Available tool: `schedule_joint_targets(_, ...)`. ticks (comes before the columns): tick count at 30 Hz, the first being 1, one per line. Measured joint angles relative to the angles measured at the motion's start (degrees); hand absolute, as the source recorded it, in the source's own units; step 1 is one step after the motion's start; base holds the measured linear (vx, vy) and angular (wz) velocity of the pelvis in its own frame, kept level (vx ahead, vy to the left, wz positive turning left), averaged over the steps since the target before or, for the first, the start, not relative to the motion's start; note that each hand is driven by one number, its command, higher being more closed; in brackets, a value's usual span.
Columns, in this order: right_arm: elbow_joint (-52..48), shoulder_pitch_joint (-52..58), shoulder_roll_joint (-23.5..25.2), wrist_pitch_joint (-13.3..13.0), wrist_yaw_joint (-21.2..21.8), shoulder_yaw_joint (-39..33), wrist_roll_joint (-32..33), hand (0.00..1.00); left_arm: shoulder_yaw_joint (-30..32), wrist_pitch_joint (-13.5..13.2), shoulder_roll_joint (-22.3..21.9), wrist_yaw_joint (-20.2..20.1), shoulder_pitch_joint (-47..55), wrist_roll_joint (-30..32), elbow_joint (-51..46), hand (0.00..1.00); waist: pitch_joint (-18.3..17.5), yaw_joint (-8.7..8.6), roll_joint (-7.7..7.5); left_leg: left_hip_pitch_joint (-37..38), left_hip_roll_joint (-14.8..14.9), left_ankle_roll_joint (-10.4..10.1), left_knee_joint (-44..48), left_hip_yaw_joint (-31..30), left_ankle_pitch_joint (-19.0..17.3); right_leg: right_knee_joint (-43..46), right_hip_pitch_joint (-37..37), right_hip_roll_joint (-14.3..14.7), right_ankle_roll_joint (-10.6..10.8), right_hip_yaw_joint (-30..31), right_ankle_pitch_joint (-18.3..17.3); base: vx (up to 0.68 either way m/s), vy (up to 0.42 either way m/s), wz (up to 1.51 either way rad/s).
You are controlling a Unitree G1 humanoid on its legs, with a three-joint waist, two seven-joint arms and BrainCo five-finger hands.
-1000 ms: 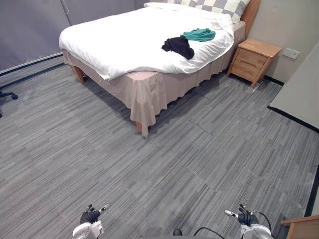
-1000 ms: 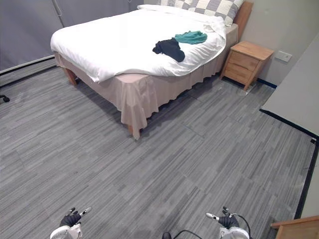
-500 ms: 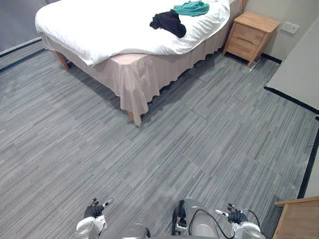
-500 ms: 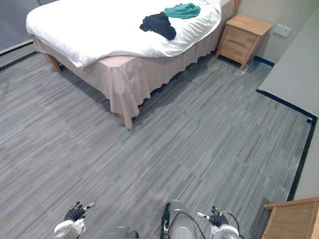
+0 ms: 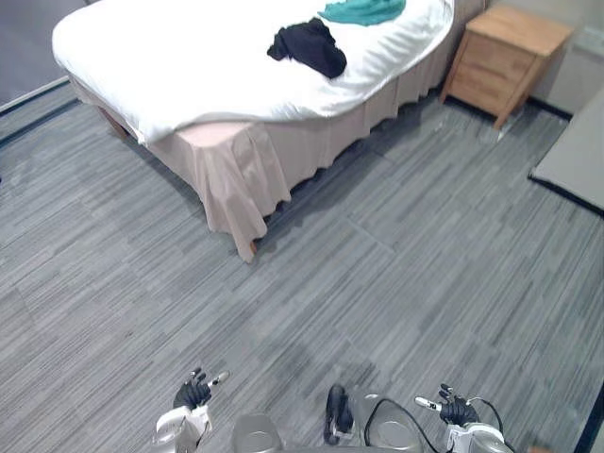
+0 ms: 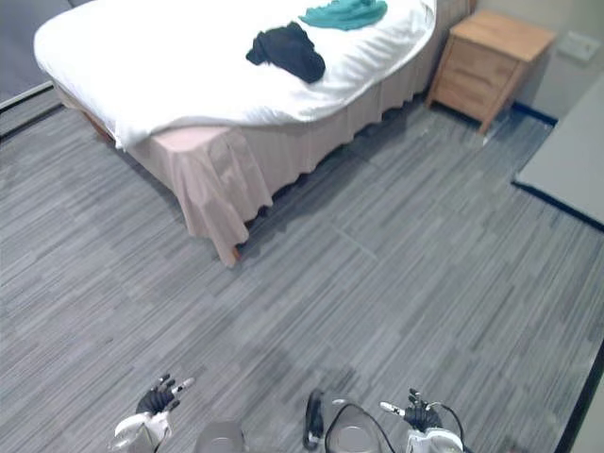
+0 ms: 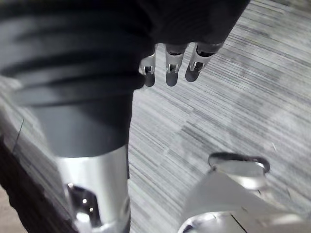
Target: Tidy the bed and pick cloth on bed and put in laundry
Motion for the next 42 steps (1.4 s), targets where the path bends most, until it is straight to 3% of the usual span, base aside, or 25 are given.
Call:
schedule_joint_targets(1,-1.13,0.08,-0.01,-0.24,0.25,0.04,0.01,0.00,-0.01,0.00,-0.22,0.01,0.24,-0.32,0.00,0.00,-0.11,0.00,0.50,-0.74,0.11,0.43,-2.26,1.53,1.44,-1.22,1.36,0.53,0.49,0.15,-0.28,0.59,0.060,0.04)
schedule_joint_targets(2,-2.66,0.10,-0.03,-0.62,0.63,0.39,0.05,0.00,-0.12,-0.01,-0.60,0.26,0.30,-0.90,0.02,0.00,-0.46,-0.04,1.67,-2.59,0.50,2.18,-4.56,4.15,2.92,-2.91,4.56,1.81,2.26,0.05,-1.40,0.53,0.089,0.05)
schedule_joint_targets(3,-2.78,0.08,0.13,-0.67,0.61,0.84,0.02,0.00,-0.16,-0.01,-0.74,0.56,0.19,-1.04,0.15,0.00,-0.66,0.38,1.45,-3.11,0.23,6.61,-3.72,4.12,6.28,-2.65,6.48,1.72,4.03,0.15,-2.65,0.57,0.102,0.06)
schedule_joint_targets(5,-2.69,0.06,0.17,-0.68,0.51,1.55,0.06,0.00,-0.24,0.02,-1.01,1.12,-0.30,-1.38,0.50,0.00,-1.71,0.50,0.28,-2.62,-1.36,10.86,-3.61,4.62,9.73,0.89,6.18,-0.07,5.90,-0.13,-3.76,0.58,0.103,0.24)
schedule_joint_targets(6,-0.98,-0.74,0.44,-0.33,0.23,1.58,0.16,0.00,-0.09,0.23,-0.95,1.34,-1.45,-1.30,0.85,0.00,-2.64,0.47,-1.44,-1.15,-3.07,13.77,-4.83,5.68,9.84,11.31,2.21,-3.43,8.61,-0.98,-5.30,0.65,0.120,0.39)
schedule_joint_targets(7,0.15,-1.56,0.51,-0.05,0.06,1.59,0.17,0.00,0.06,0.27,-0.83,1.38,-1.87,-1.16,0.82,0.00,-2.54,0.49,-1.81,-0.26,-3.80,14.23,-5.17,5.47,9.10,16.96,0.18,-4.79,10.28,-1.23,-5.22,0.72,0.138,0.44)
schedule_joint_targets(8,2.71,-2.88,0.74,0.42,-0.22,1.95,0.18,0.00,0.43,0.42,-0.33,1.42,-2.79,-0.65,1.38,0.00,-2.12,0.37,-2.93,1.26,-4.59,13.58,-4.54,3.72,7.00,30.78,-5.07,-8.40,14.62,-1.83,-3.78,0.46,0.081,0.30)
schedule_joint_targets(10,4.38,-3.71,1.01,0.79,-0.62,2.73,0.19,0.00,0.37,0.45,0.14,1.43,-2.94,0.01,1.83,0.00,-2.10,0.36,-3.29,4.96,-4.26,11.90,-2.73,1.72,4.87,39.35,-8.19,-12.62,12.06,-5.18,-5.99,0.50,0.056,0.43)
schedule_joint_targets(11,4.38,-3.76,1.49,0.75,-0.89,2.75,0.32,0.00,0.32,0.38,0.52,1.41,-2.96,0.16,1.76,0.00,-2.09,0.40,-3.20,6.92,-3.75,11.56,-2.64,0.22,4.53,38.62,-8.84,-13.38,11.35,-6.26,-7.03,0.69,-0.001,0.59)
schedule_joint_targets(13,4.84,-3.90,2.31,0.30,-1.26,2.71,1.25,0.00,-0.30,-0.07,1.83,1.36,-3.60,0.07,1.64,0.00,-1.72,0.43,-1.87,11.29,-0.81,10.05,-3.77,-2.86,3.68,30.11,-10.42,-11.90,10.73,-6.45,-7.66,0.49,-0.084,0.56)
schedule_joint_targets(14,5.70,-3.79,2.32,0.01,-1.55,2.65,2.05,0.00,-0.73,-0.17,2.44,1.44,-3.96,-0.05,1.31,0.00,-2.09,0.43,-0.74,13.30,0.90,7.90,-5.40,-5.05,2.52,23.59,-12.37,-10.13,11.62,-5.20,-6.99,0.26,-0.114,0.62)
schedule_joint_targets(16,6.21,-2.94,2.87,-0.09,-1.74,2.50,4.06,0.00,-0.93,-0.69,3.78,1.35,-4.97,-0.15,0.37,0.00,-2.32,0.31,-1.30,14.64,0.66,6.64,-8.13,-8.21,2.69,14.19,-16.15,-10.46,13.46,-1.15,-3.69,0.24,-0.157,0.83)
schedule_joint_targets(19,6.27,0.98,4.45,0.10,-3.03,-1.15,7.50,0.00,-0.57,-0.82,4.88,0.65,-8.12,-0.21,-0.51,0.00,-2.64,-0.72,-2.03,14.87,0.37,2.99,-8.75,-16.77,1.34,3.49,-21.10,-11.50,14.29,10.00,6.69,0.28,-0.272,1.28)
schedule_joint_targets(20,6.27,2.29,5.15,0.17,-3.39,-1.74,8.11,0.00,-0.23,-0.92,5.16,0.22,-8.03,-0.22,-1.18,0.00,-2.81,-0.75,-2.32,15.06,0.43,2.02,-8.28,-18.38,0.87,2.63,-21.32,-11.59,13.89,12.59,8.52,0.34,-0.399,1.37)
schedule_joint_targets(22,6.03,5.74,8.06,0.59,-3.67,-1.79,9.80,0.00,2.04,-1.29,6.50,-0.22,-6.02,-0.27,-4.18,0.00,-4.82,-0.75,-5.86,15.25,0.32,-1.19,-4.97,-18.63,-2.36,1.90,-20.18,-13.47,12.60,14.14,13.00,0.37,-0.493,1.13)
schedule_joint_targets(23,6.19,6.41,8.70,1.19,-3.89,-1.90,10.04,0.00,3.55,-1.36,6.02,0.37,-5.74,-0.29,-4.15,0.00,-5.09,-0.84,-5.75,15.37,3.23,-3.59,-1.77,-16.03,-3.73,3.24,-18.73,-12.93,13.75,11.74,15.62,0.34,-0.499,0.70)
schedule_joint_targets(24,5.67,6.58,8.43,1.44,-3.76,-1.80,10.35,0.00,3.52,-1.59,5.42,0.51,-5.07,-0.28,-4.63,0.00,-5.50,-0.84,-4.39,15.07,5.08,-3.88,-1.47,-14.37,-3.48,3.40,-18.69,-11.81,12.87,11.36,14.99,0.29,-0.439,0.44)
schedule_joint_targets(25,5.25,5.68,7.35,1.74,-3.51,-1.81,11.45,0.00,3.65,-2.79,4.34,0.99,-4.22,-0.28,-5.21,0.00,-5.82,-0.54,-2.29,15.28,7.57,-5.55,-1.77,-13.92,-3.62,3.30,-18.55,-9.73,11.80,10.53,13.82,0.24,-0.318,0.02)
schedule_joint_targets(27,3.71,3.95,4.90,2.11,-2.57,-1.87,11.45,0.00,3.94,-5.36,4.05,3.80,-4.49,0.11,-6.70,0.00,-5.80,-0.94,0.64,17.07,9.42,-7.52,-5.57,-13.02,-0.36,3.55,-18.56,-7.64,9.99,9.45,12.73,0.26,-0.261,0.11)
schedule_joint_targets(29,4.00,3.48,2.94,2.02,-2.05,-2.13,11.43,0.00,5.08,-9.41,5.18,8.13,-6.35,0.38,-12.73,0.00,-5.74,-1.16,0.72,16.59,8.82,-6.69,-7.34,-11.55,3.99,4.03,-18.97,-8.15,8.89,7.99,11.60,0.17,-0.203,0.31)
schedule_joint_targets(31,4.70,3.38,2.34,1.85,-2.18,-4.23,11.40,0.00,5.53,-11.80,8.46,11.89,-9.48,0.45,-17.65,0.00,-5.39,-1.50,0.53,15.46,8.52,-5.90,-7.60,-11.00,6.62,4.16,-19.05,-8.66,8.28,6.40,11.12,0.09,-0.172,0.43)
schedule_joint_targets(35,7.13,3.41,1.70,0.07,-3.92,-5.97,11.43,0.00,7.47,-14.62,17.29,18.70,-17.06,5.73,-27.75,0.00,-3.88,-2.72,0.92,17.21,7.92,-5.26,-10.89,-10.82,10.38,3.20,-16.85,-8.97,7.98,4.41,10.95,0.02,-0.071,0.29)
schedule_joint_targets(40,6.74,3.41,2.20,-0.51,-4.94,-5.54,11.35,0.00,5.60,-15.04,27.78,18.50,-28.00,10.01,-30.78,0.00,-3.83,-3.86,1.11,17.86,7.68,-5.23,-13.36,-7.15,10.27,1.29,-17.20,-8.58,8.53,5.22,11.29,-0.09,0.043,-0.02)
schedule_joint_targets(42,6.63,3.62,2.62,-0.46,-4.95,-5.20,11.24,0.00,0.51,-14.84,32.41,17.39,-35.77,11.13,-28.88,0.00,-3.34,-4.23,0.58,17.96,7.76,-5.30,-14.35,-5.08,9.57,-0.13,-17.60,-8.11,8.83,5.97,13.11,-0.10,0.080,-0.14)
